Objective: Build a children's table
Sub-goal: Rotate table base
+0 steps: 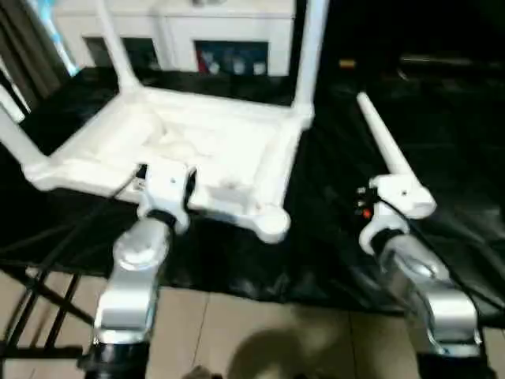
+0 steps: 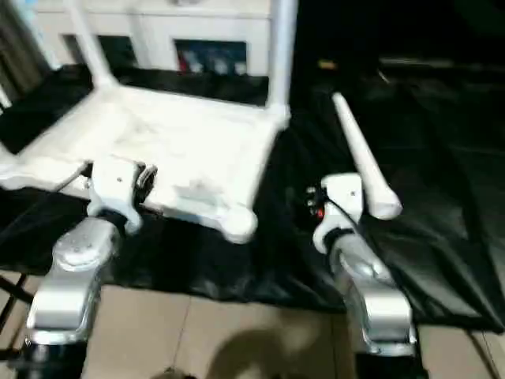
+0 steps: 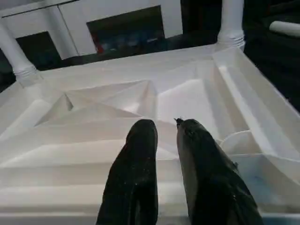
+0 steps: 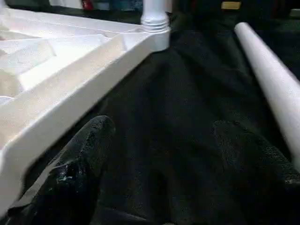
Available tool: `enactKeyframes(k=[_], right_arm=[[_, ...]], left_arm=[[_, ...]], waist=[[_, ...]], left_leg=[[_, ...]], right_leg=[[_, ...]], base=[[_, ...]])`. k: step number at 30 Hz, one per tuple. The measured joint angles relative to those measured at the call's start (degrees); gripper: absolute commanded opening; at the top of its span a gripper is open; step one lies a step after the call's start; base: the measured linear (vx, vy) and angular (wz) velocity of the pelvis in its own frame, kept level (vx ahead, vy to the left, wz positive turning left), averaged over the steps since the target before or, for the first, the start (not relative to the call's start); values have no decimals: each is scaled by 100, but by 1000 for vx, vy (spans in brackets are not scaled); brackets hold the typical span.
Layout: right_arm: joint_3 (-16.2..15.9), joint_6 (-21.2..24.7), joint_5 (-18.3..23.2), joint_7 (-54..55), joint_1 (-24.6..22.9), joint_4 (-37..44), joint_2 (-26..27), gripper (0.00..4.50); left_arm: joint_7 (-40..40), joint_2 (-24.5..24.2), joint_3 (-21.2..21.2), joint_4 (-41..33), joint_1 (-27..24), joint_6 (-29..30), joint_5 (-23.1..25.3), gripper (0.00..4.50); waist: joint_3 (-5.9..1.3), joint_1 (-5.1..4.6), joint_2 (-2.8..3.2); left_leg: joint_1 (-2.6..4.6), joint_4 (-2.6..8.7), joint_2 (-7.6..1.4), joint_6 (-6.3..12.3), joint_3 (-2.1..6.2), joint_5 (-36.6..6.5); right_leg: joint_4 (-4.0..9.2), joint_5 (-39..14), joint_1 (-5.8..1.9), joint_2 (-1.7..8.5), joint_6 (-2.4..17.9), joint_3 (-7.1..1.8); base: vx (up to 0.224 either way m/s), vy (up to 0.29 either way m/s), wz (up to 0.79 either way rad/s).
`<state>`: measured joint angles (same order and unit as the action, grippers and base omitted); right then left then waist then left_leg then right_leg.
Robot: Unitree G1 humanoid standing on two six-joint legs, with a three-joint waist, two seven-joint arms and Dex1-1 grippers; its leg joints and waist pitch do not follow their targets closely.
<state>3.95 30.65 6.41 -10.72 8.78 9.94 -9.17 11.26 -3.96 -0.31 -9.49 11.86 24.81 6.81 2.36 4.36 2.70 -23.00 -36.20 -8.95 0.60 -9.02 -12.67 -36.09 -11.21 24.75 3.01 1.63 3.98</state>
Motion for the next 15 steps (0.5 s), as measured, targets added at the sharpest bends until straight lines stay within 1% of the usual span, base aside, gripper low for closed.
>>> enactKeyframes(k=[1,2,3,4,6,7,9,10,11,12,13,14,15], right_arm=[[-12,11,1,-12,0,-1,3,379],[-21,21,0,-26,0,-1,0,379],[-64,29,0,-36,6,-5,-1,379],[-127,35,1,-42,40,-31,-1,379],[-235,37,-8,-44,105,-71,-2,379],[-243,37,-26,-42,123,-90,-4,379],[-226,37,-36,-36,126,-103,-9,379],[-221,38,-43,-32,126,-105,-16,379],[-221,38,-52,-28,126,-105,-28,379],[-220,38,-56,-23,126,-106,-49,379],[-202,37,-66,-7,126,-120,-65,379],[-183,37,-79,14,121,-122,-79,379],[-167,34,-115,14,115,-133,-96,379]], left_arm=[[43,4,-36,0,-9,50,-49,122],[67,13,-73,0,-16,86,-96,122],[98,16,-107,0,-18,123,-156,128],[106,15,-113,-1,-48,150,-202,128],[120,10,-115,-4,-76,168,-240,147],[119,2,-117,-4,-75,181,-271,161],[111,8,-110,-5,-74,218,-289,169],[109,16,-97,-4,-74,249,-298,169],[109,18,-96,-5,-73,251,-315,193],[108,18,-90,-7,-71,252,-321,193],[108,19,-53,-12,-66,263,-320,211],[110,25,-12,-12,-55,275,-320,213],[113,40,45,-14,-40,278,-323,219]], waist=[[-2,19,6],[-2,27,9],[-2,33,22],[17,66,60],[14,83,103],[13,73,114],[12,30,109],[14,-27,108],[14,-80,108],[12,-127,101],[17,-185,97],[30,-257,79],[35,-320,73]], left_leg=[[7,34,-19,-100,3,57],[13,48,-31,-139,2,81],[50,59,-67,-222,-40,109],[100,54,-159,-342,-141,68],[150,55,-250,-362,-249,54],[182,48,-292,-360,-304,44],[230,41,-327,-364,-370,-1],[272,20,-328,-370,-404,-45],[300,-9,-299,-377,-407,-93],[304,-38,-281,-378,-385,-135],[300,-42,-243,-380,-330,-161],[280,-20,-196,-379,-224,-167],[278,-13,-149,-374,-126,-172]], right_leg=[[10,-2,0,-11,-26,8],[22,5,-3,-15,-27,16],[43,15,4,-50,-38,-12],[133,31,6,-162,-55,-92],[224,55,-2,-247,-95,-186],[279,67,-1,-256,-115,-186],[327,77,21,-228,-130,-160],[344,90,40,-206,-147,-146],[347,94,57,-203,-149,-147],[346,103,37,-194,-158,-142],[382,133,50,-176,-208,-117],[405,139,41,-139,-217,-70],[437,139,31,-90,-217,11]], base=[[-57,-50,7],[-71,-24,9],[-71,-24,9],[-110,-10,-14],[-92,21,-40],[-40,67,-50],[-30,87,-62],[-24,85,-68],[-9,82,-71],[-9,82,-71],[32,83,-66],[17,59,-45],[17,59,-45]])
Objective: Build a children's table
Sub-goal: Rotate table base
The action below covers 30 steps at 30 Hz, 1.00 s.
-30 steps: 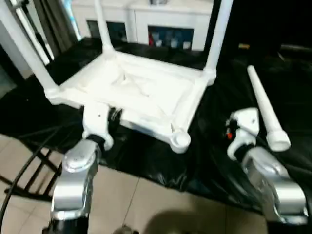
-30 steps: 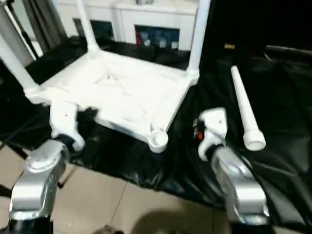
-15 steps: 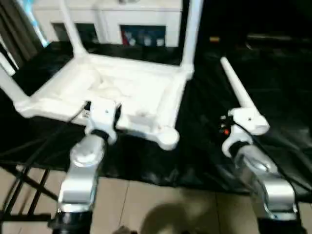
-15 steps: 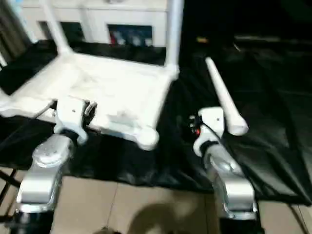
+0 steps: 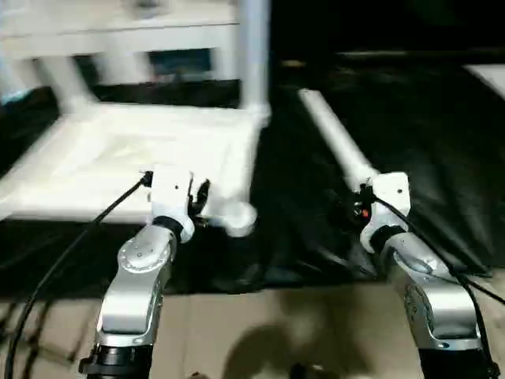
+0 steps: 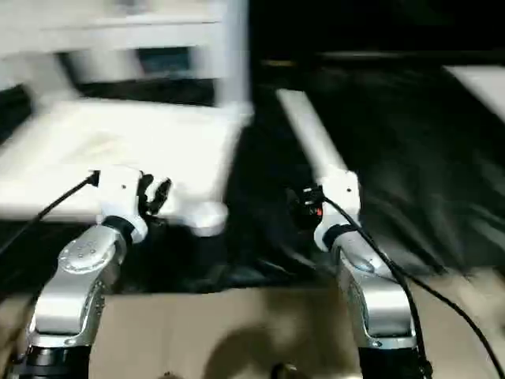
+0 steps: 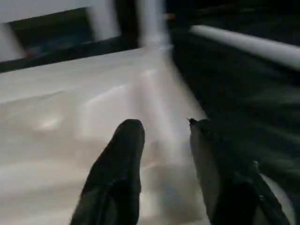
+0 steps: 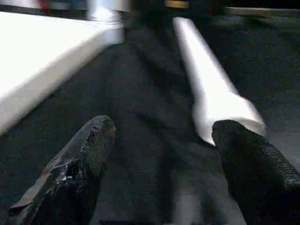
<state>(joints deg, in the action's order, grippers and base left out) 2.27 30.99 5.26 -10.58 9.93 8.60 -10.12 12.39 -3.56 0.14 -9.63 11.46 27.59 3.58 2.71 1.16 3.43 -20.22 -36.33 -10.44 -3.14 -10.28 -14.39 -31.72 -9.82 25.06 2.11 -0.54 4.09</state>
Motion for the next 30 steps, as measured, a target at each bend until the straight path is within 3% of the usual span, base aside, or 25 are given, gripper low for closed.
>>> enactKeyframes(k=[1,4,7,8,10,14,18,19,22,24,26,27,28,30], right_arm=[[-11,-18,-41,-17,4,-13,-67,379],[-71,-77,-63,-126,75,-34,-141,379],[-130,-186,41,-337,149,-47,-131,379],[-152,-212,81,-387,170,-47,-134,404],[-158,-249,134,-456,188,-47,-133,411],[-150,-249,196,-499,193,-47,-130,442],[-153,-249,195,-503,189,-48,-129,450],[-154,-249,194,-502,187,-48,-129,450],[-156,-249,191,-493,160,-48,-129,450],[-156,-244,189,-485,138,-50,-129,450],[-155,-224,190,-472,133,-50,-129,450],[-166,-214,193,-473,134,-54,-121,450],[-171,-217,195,-475,140,-50,-102,450],[-169,-217,192,-471,125,-51,-99,450]], left_arm=[[-1,-1,42,-6,3,1,0,219],[-13,-47,17,-23,4,4,-2,255],[-21,-57,13,-74,-26,51,-12,275],[-22,-60,7,-82,-36,75,-22,293],[-26,-64,-6,-84,-50,94,-49,300],[-34,-80,-19,-92,-77,121,-62,328],[-46,-77,-18,-118,-95,130,-94,340],[-50,-77,-17,-153,-99,131,-102,371],[-57,-74,-12,-195,-109,132,-117,382],[-57,-74,-10,-198,-147,132,-118,401],[-58,-74,-7,-197,-199,143,-123,427],[-61,-78,-14,-198,-226,151,-126,427],[-67,-97,-21,-200,-257,158,-128,427],[-72,-134,-27,-236,-254,159,-129,433]], waist=[[-1,-69,-6],[-2,-136,-9],[0,-96,-11],[2,-83,-13],[3,-55,-16],[1,70,-23],[1,117,-26],[-1,128,-30],[-2,166,-27],[-1,170,-26],[10,144,-26],[31,141,-26],[45,137,-15],[57,66,-24]], left_leg=[[0,11,37,3,78,-2],[13,23,72,5,100,-1],[33,22,71,6,100,0],[38,22,66,6,100,0],[48,23,54,4,96,1],[65,24,56,3,71,1],[62,43,55,6,62,4],[45,46,57,30,62,17],[51,87,52,29,66,18],[118,123,53,12,63,8],[242,187,55,-24,50,-14],[375,219,2,-104,-62,-62],[541,246,-54,-172,-174,-121],[707,263,-58,-221,-176,-222]], right_leg=[[38,2,-20,52,4,94],[80,87,-50,131,118,197],[80,129,-87,137,166,201],[80,133,-101,137,173,207],[78,148,-119,138,194,212],[55,230,-123,142,222,178],[19,266,-118,142,233,158],[-8,266,-109,142,232,150],[-33,236,-104,137,235,153],[-36,210,-128,136,235,156],[-33,158,-202,134,241,161],[-25,114,-207,86,245,99],[-56,89,-274,82,261,104],[-125,17,-325,122,303,171]], base=[[-15,43,-22],[0,0,0],[0,0,0],[0,0,0],[11,-13,11],[0,0,0],[0,0,0],[0,0,0],[0,0,0],[55,-28,0],[28,-11,0],[0,0,0],[52,-24,-35],[92,-6,-55]])
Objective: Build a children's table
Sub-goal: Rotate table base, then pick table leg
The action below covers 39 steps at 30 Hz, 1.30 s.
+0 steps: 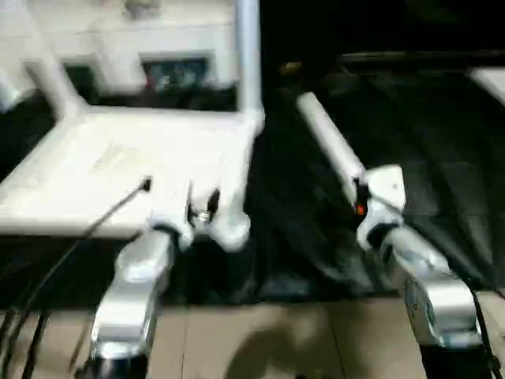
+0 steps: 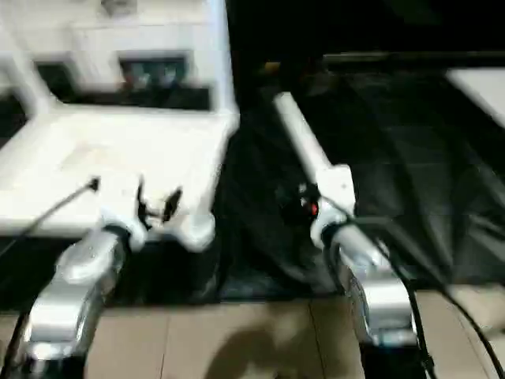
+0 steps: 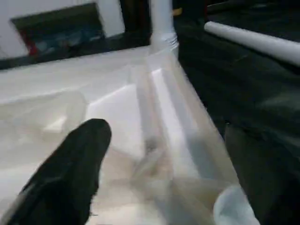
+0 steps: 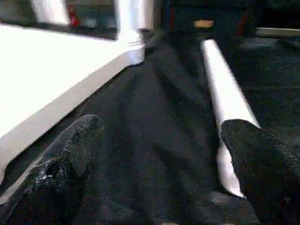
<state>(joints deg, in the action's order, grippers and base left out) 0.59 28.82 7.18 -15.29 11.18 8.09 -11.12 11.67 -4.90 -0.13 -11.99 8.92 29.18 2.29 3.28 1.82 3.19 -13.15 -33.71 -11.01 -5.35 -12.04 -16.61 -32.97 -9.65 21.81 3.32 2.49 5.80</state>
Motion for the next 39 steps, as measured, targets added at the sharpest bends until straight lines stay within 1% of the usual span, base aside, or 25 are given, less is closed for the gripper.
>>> enactKeyframes(k=[2,3,5,6,7,9,11,12,13,14,15,16,17,18,19,20,21,22,23,24,25,27,32,34,39], right_arm=[[36,-11,-4,4,-25,-1,-47,450],[88,-12,-8,9,-45,-16,-71,450],[161,-14,-19,36,-42,-54,-117,450],[145,-14,-20,34,-35,-54,-98,450],[112,-16,-19,29,-16,-55,-76,450],[-61,-25,-9,-13,31,-54,7,450],[-205,-30,-19,-73,42,-52,5,450],[-233,-30,-24,-105,35,-51,-31,450],[-227,-30,-49,-141,22,-50,-120,450],[-206,-29,-88,-146,-19,-61,-196,450],[-158,-28,-109,-140,-11,-121,-269,450],[-77,-27,-110,-125,-4,-141,-230,450],[-40,-25,-85,-118,1,-140,-177,450],[-38,-23,-85,-108,10,-148,-165,450],[-108,-20,-88,-91,54,-163,-123,450],[-229,-20,-83,-100,133,-165,-59,450],[-307,-22,-80,-119,207,-164,-62,450],[-300,-25,-83,-124,232,-164,-118,450],[-283,-19,-85,-124,252,-174,-169,450],[-236,21,-84,-117,300,-229,-241,450],[-108,157,-83,-82,415,-376,-333,450],[81,370,-117,-34,533,-632,-529,450],[176,910,-118,-44,1199,-1270,-604,450],[127,1281,-136,-25,1713,-1885,-782,450],[222,1371,-134,-8,2510,-3240,-820,450]], left_arm=[[-1,4,9,-21,49,2,-16,442],[5,81,106,-25,84,1,-34,442],[34,129,277,-25,83,2,-47,442],[34,106,268,-25,80,2,-45,442],[32,65,214,-24,53,2,-42,442],[6,-9,114,-27,26,5,-37,442],[-7,-64,47,-23,27,11,-37,442],[-14,-73,29,-23,28,12,-37,442],[-15,-54,37,-27,58,13,-38,442],[-15,36,117,-23,105,16,-41,442],[-5,100,221,-34,81,15,-63,442],[-4,96,267,-29,71,18,-92,442],[-6,79,261,-34,72,19,-94,442],[-10,47,252,-36,69,20,-94,442],[-18,-5,200,-41,30,26,-91,442],[-29,-64,131,-38,23,31,-89,442],[-61,-123,40,-33,25,31,-84,442],[-67,-137,7,-38,29,27,-82,442],[-47,-150,21,-44,31,21,-82,442],[10,-175,69,-44,31,-21,-82,442],[78,-191,123,-51,34,-144,-95,442],[243,-93,238,-83,74,-162,-246,442],[1077,-722,308,-260,116,-32,-616,442],[1559,-1031,412,-433,143,62,-784,442],[2126,-1275,508,-606,290,415,-1087,442]], waist=[[-15,-81,-30],[-19,-89,-33],[-36,-36,1],[-47,16,25],[-68,74,108],[-75,55,152],[-75,-22,109],[-71,-44,49],[-64,-60,-27],[-84,-24,36],[-74,38,10],[-80,43,58],[-87,65,119],[-92,77,213],[-82,132,248],[-80,101,202],[-91,62,164],[-109,56,137],[-117,55,115],[-122,52,49],[-129,64,-59],[-121,92,-74],[-108,104,-59],[-89,105,-45],[-36,135,-27]], left_leg=[[-37,-23,113,52,200,-79],[-99,-87,170,220,309,-133],[-431,-334,281,501,490,-122],[-579,-315,303,589,537,-57],[-711,-279,273,518,585,193],[-628,-266,224,330,649,176],[-528,-255,302,315,638,108],[-507,-258,373,338,655,73],[-618,-343,494,528,757,37],[-739,-532,490,972,776,-11],[-869,-677,490,1086,767,-7],[-1001,-671,463,1070,732,6],[-1020,-472,394,1022,698,36],[-975,-379,297,910,688,188],[-845,-330,202,479,654,322],[-815,-335,277,498,657,288],[-807,-338,347,516,659,259],[-799,-364,405,550,660,239],[-803,-383,445,555,660,231],[-810,-418,519,522,648,235],[-865,-497,624,507,641,209],[-918,-447,606,503,654,210],[-885,-362,463,350,630,301],[-852,-361,417,306,571,304],[-819,-338,336,292,454,313]], right_leg=[[-30,-57,-53,-15,41,47],[-30,-78,-48,-37,48,32],[-37,-126,-58,-105,53,-1],[-42,-152,-84,-149,56,7],[-48,-190,-134,-226,49,63],[-26,-255,-202,-208,15,152],[-259,-417,-187,-121,141,66],[-352,-498,-215,-48,79,19],[-383,-580,-262,18,-78,74],[-357,-608,-311,46,-82,132],[-301,-624,-350,56,-101,206],[-216,-661,-459,107,-139,398],[-156,-687,-564,107,-152,546],[-114,-721,-668,77,-186,664],[-137,-777,-716,15,-209,597],[-298,-838,-675,1,-140,383],[-535,-863,-544,6,-94,174],[-778,-839,-326,7,-130,-57],[-819,-762,-176,31,-223,-183],[-702,-604,10,118,-358,-317],[-586,-428,129,222,-531,-509],[-594,-408,157,204,-518,-533],[-475,-321,121,108,-343,-472],[-462,-290,101,106,-292,-461],[-424,-270,60,110,-262,-462]], base=[[111,-11,-41],[121,-20,-29],[97,-8,-5],[84,1,-5],[84,26,-16],[131,35,-17],[127,21,6],[108,13,12],[86,-10,36],[77,-22,54],[77,-22,54],[82,-13,53],[111,21,58],[111,21,58],[130,46,20],[133,43,0],[133,43,0],[131,36,14],[77,8,4],[77,8,4],[0,0,0],[-71,-21,12],[-51,-48,0],[-74,-15,4],[-69,-4,6]])
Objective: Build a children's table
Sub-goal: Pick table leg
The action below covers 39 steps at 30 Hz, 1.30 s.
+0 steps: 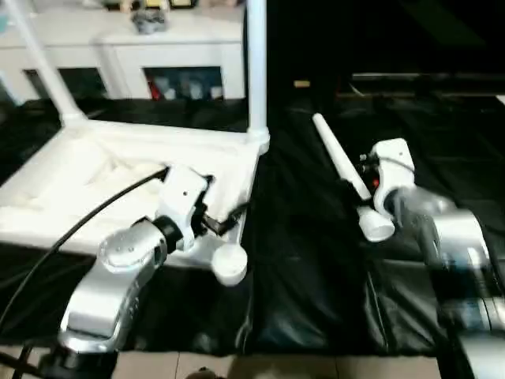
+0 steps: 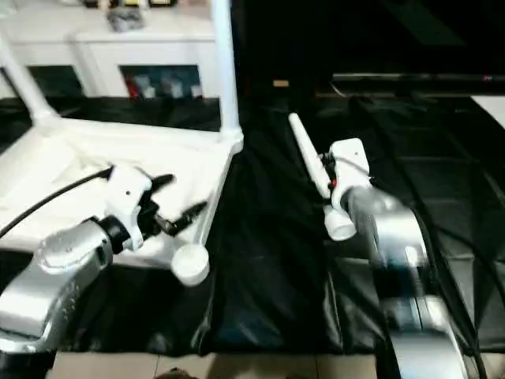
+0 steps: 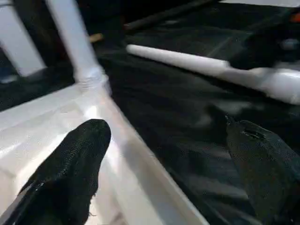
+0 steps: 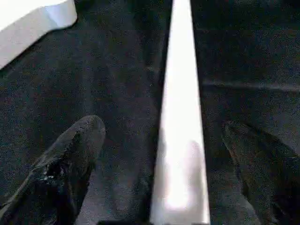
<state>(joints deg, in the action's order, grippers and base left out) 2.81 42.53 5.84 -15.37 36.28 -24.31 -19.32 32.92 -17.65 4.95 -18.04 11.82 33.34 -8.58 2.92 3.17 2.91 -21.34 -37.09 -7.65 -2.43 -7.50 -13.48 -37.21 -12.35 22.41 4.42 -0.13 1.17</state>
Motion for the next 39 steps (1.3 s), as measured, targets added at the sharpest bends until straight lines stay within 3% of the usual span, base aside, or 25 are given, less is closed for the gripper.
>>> enactKeyframes(k=[3,7,11,13,19,25,39], right_arm=[[19,-178,-141,52,653,-1204,-62,450],[5,-463,-207,-99,1358,-2468,-123,450],[-49,-626,-308,-240,1685,-3119,-166,450],[-94,-644,-343,-359,1838,-3451,-168,422],[-97,-652,-379,-748,2262,-4148,-171,372],[-224,-656,-508,-1103,2401,-4638,-169,329],[-493,-682,-838,-1545,2426,-4867,-242,197]], left_arm=[[321,-196,86,-217,74,292,-293,442],[612,-399,146,-426,190,568,-563,442],[688,-423,153,-466,240,673,-653,442],[690,-453,151,-467,253,733,-675,450],[722,-615,141,-629,251,969,-867,450],[961,-863,141,-841,164,1398,-1173,450],[924,-989,276,-813,186,1717,-1305,450]], waist=[[22,0,35],[20,-23,38],[17,-13,41],[16,-7,42],[17,126,37],[18,231,37],[16,217,38]], left_leg=[[-5,5,-3,-6,-18,7],[-12,10,-31,-6,-64,9],[-37,12,-71,-9,-74,59],[-91,14,-100,19,-80,107],[-164,15,-155,52,-121,129],[-163,13,-231,13,-235,137],[-158,14,-234,-8,-234,149]], right_leg=[[17,17,6,3,11,-1],[12,57,32,6,41,-1],[13,67,49,0,44,46],[22,62,82,-3,48,92],[17,48,143,-4,71,137],[11,50,148,-1,73,144],[8,64,141,-1,77,146]], base=[[0,0,0],[0,0,0],[0,0,0],[0,0,0],[0,0,0],[0,0,0],[0,0,0]])
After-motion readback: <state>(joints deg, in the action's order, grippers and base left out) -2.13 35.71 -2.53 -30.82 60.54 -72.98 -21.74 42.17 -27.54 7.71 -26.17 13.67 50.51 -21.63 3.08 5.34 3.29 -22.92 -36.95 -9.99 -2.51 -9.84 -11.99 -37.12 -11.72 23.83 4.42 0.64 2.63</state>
